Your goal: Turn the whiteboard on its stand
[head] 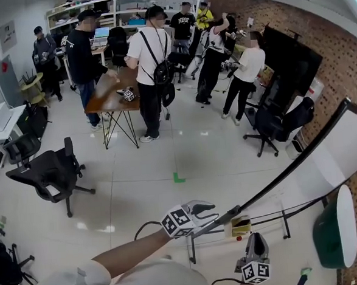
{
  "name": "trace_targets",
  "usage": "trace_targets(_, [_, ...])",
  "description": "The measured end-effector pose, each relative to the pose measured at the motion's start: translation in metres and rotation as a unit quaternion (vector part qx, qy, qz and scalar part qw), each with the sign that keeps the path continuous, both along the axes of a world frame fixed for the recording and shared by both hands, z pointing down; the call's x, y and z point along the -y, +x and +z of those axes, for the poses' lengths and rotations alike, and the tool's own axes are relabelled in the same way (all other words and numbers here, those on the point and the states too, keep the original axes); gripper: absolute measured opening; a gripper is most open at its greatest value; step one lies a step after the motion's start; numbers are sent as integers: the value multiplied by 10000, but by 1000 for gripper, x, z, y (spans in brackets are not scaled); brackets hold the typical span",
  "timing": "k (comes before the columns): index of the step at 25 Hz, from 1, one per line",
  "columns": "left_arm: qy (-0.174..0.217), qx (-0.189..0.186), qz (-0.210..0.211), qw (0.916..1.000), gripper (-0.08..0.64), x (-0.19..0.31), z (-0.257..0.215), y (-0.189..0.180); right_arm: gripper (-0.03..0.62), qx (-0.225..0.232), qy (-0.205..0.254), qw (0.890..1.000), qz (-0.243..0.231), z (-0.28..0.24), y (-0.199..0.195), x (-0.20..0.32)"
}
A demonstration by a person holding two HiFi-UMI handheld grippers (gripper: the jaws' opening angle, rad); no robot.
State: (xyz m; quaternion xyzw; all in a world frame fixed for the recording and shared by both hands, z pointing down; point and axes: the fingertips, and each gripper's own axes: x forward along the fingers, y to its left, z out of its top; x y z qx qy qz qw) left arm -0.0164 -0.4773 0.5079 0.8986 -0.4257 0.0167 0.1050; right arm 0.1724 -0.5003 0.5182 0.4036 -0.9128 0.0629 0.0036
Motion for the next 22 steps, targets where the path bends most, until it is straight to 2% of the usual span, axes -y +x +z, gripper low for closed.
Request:
trace_targets(11, [106, 136, 316, 9994, 183, 57, -3, 28, 58, -5, 55, 9998, 196, -2, 5, 19])
trace_targets(15, [-1, 248, 419, 9988, 217, 78, 2, 46, 58, 3, -15, 9996, 281, -1, 12, 24])
trace_targets(22, [97, 326, 502, 9982, 271, 115, -3, 69, 58, -23, -128, 9992, 385, 8, 22, 31])
